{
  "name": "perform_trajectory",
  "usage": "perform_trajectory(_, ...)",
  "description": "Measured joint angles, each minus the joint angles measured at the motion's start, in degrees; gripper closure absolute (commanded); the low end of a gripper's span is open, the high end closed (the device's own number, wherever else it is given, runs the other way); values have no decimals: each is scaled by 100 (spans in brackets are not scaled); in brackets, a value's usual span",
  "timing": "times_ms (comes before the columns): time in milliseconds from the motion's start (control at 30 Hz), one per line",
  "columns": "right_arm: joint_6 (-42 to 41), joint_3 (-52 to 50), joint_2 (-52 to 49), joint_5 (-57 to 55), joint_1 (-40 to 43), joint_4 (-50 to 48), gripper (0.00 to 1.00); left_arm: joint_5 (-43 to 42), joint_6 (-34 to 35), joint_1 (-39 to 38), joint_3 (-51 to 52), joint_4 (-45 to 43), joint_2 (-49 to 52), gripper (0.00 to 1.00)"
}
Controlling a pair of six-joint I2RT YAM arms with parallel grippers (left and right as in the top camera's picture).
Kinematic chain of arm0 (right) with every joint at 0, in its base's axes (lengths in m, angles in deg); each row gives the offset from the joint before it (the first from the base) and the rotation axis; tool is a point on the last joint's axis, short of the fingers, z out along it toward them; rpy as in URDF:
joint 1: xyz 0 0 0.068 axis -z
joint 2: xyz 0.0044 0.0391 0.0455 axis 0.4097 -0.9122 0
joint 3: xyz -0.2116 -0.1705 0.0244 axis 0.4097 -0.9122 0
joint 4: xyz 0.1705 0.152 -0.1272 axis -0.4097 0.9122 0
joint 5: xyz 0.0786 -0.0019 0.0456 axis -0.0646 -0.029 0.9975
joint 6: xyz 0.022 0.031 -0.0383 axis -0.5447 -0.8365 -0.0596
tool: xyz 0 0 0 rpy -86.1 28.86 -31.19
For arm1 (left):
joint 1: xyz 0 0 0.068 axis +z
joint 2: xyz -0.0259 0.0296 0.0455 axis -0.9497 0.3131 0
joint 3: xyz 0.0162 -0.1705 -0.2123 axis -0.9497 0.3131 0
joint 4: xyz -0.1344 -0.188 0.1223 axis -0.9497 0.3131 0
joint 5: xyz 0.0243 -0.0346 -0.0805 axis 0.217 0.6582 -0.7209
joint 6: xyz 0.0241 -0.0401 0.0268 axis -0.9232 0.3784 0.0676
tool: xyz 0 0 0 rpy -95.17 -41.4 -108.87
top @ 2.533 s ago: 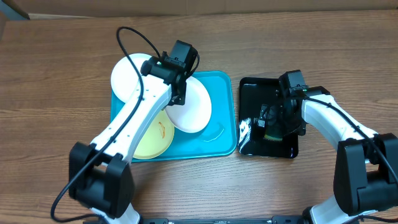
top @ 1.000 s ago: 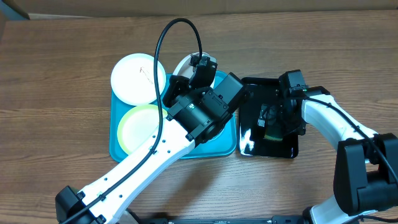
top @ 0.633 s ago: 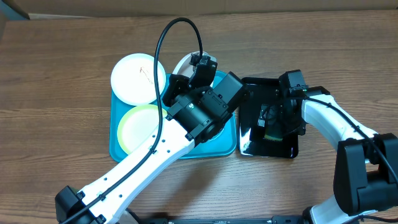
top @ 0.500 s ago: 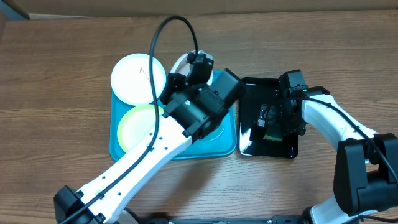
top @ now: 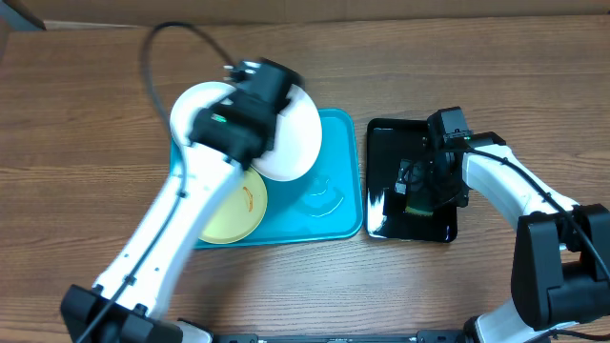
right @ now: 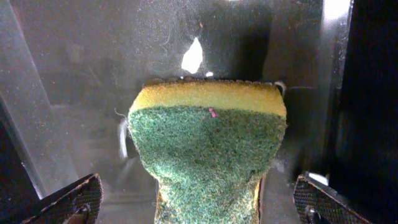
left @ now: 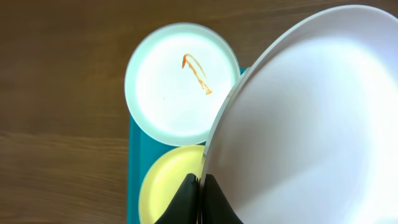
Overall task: Clean dirty plates on tray and stack at the side
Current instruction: 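Lift the white plate with the left gripper off the teal tray, then place the white plate on the table left of the tray, release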
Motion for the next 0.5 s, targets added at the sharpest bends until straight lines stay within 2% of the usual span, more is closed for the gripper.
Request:
perform_trajectory(133, 0, 0, 0, 2, 0, -4, 0, -1305, 0, 1298, 0, 15, 15, 96)
perform_trajectory(233, 0, 0, 0, 2, 0, 0, 0, -1867, 0, 2181, 0, 131, 26, 96)
perform_trajectory(367, 2, 0, 0, 2, 0, 0, 0, -2212, 4, 3405, 0, 195, 26, 96)
perform_trajectory(500, 0, 0, -2, 0, 0, -4, 0, -2114, 201, 4406, 7, 155, 26, 96)
